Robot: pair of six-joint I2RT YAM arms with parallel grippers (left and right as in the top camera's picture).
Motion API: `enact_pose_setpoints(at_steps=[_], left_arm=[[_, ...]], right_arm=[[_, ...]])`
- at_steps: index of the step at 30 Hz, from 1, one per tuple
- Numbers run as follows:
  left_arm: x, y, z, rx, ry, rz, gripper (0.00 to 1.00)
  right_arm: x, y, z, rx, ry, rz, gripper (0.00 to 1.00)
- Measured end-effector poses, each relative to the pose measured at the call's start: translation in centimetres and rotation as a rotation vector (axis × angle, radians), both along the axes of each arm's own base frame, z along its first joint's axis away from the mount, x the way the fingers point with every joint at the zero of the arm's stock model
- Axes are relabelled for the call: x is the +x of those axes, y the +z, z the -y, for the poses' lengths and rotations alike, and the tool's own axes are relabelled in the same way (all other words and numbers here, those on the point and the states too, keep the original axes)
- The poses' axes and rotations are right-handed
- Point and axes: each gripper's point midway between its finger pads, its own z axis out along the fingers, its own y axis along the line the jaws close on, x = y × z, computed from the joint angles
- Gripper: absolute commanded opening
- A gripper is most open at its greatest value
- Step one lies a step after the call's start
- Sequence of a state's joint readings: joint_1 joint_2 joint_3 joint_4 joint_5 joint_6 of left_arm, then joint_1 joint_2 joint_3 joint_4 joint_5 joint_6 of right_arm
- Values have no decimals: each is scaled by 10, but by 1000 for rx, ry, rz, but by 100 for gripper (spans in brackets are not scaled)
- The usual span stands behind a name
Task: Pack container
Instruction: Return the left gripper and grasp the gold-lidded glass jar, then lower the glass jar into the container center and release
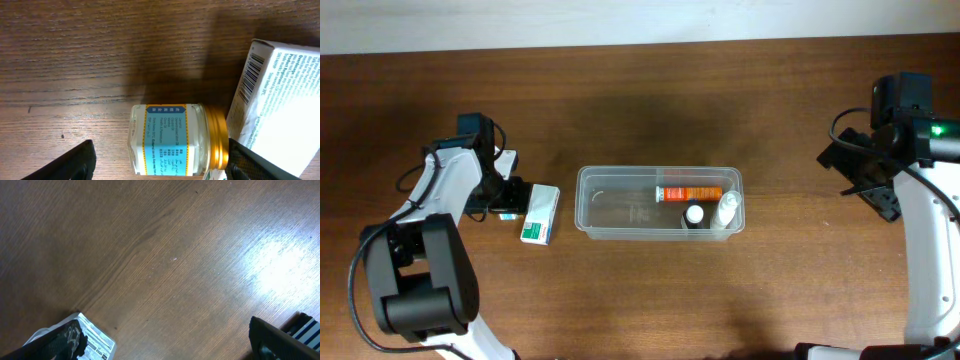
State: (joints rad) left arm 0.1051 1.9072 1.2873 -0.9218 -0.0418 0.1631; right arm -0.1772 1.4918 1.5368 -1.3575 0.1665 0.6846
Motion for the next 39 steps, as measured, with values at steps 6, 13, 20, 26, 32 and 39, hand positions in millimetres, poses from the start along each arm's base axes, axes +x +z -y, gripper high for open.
enact_pose_setpoints(at_steps=[6,13,20,26,32,39], left_arm=[[0,-3,0,-1,6,5,70],[-2,-5,0,-1,7,-3,57],[8,40,4,-18,7,-21,47],[43,107,28,-38,-38,110,42],[39,132,109,-171,-106,148,37],[4,134,229,-254,-289,124,36]], right_arm=[[0,0,0,0,0,0,98],[0,0,0,0,0,0,98],[0,0,0,0,0,0,98],[0,0,0,0,0,-1,99],[0,0,0,0,0,0,99],[0,0,0,0,0,0,98]])
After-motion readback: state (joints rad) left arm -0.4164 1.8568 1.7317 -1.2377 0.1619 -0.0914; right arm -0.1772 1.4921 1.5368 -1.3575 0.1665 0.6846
